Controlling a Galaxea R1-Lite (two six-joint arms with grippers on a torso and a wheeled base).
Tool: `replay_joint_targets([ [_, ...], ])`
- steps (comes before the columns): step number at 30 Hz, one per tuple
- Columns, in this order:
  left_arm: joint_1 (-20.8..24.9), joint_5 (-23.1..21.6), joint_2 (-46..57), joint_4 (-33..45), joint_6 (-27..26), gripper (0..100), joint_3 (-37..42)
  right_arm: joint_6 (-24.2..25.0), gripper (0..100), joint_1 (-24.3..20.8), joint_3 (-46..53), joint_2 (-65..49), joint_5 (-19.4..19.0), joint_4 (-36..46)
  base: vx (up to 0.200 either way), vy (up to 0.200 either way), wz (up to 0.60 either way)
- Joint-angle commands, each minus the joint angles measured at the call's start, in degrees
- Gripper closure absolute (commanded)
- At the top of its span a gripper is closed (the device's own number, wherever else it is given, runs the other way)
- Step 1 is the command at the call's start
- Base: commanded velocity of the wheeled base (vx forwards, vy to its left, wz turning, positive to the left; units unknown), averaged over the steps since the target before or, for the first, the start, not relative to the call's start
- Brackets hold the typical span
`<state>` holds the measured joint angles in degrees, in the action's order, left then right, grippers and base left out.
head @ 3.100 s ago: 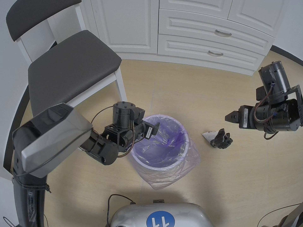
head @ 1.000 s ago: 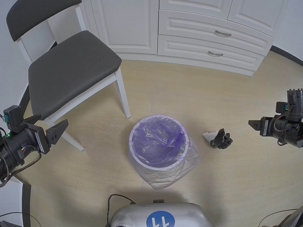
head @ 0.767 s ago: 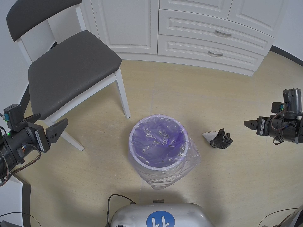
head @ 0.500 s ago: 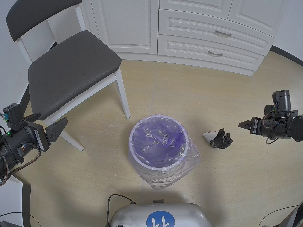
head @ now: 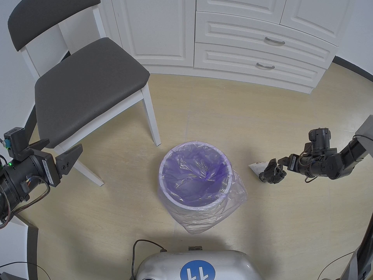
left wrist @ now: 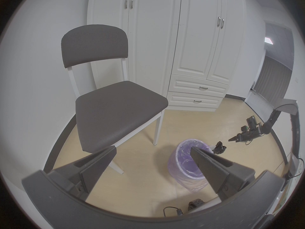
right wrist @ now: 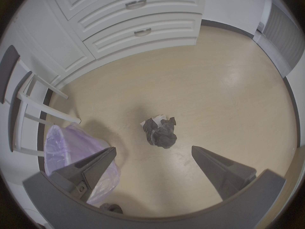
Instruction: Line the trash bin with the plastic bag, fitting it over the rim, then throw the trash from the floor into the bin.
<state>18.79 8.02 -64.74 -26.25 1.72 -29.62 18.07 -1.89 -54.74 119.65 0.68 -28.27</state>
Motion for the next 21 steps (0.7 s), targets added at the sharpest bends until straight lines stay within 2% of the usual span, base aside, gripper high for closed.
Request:
replay_joint_targets([
  [1, -0.24, 0.06, -0.03, -0.03, -0.05, 0, -0.35, 2.59, 0, 0.22, -3.71, 9.90, -0.86, -3.11, 0.000, 0.000, 0.00],
  [6, -0.33, -0.02, -0.29, -0.03, -0.05, 0, -0.61, 6.98, 0, 0.66, -5.91, 14.56, -1.12, -10.49, 0.000, 0.000, 0.00],
  [10, -0.42, -0.02, -0.47, -0.03, -0.05, 0, -0.87, 7.77, 0, 0.66, -5.73, 16.23, -1.03, -16.03, 0.000, 0.000, 0.00],
  [16, -0.42, -0.02, -0.73, -0.03, -0.05, 0, -0.96, 7.86, 0, 0.66, -5.73, 17.02, -0.95, -18.66, 0.000, 0.000, 0.00],
  [21, -0.42, 0.06, -0.56, -0.03, -0.05, 0, -0.96, 7.95, 0, 0.66, -5.65, 20.36, -0.42, -25.52, 0.000, 0.000, 0.00],
])
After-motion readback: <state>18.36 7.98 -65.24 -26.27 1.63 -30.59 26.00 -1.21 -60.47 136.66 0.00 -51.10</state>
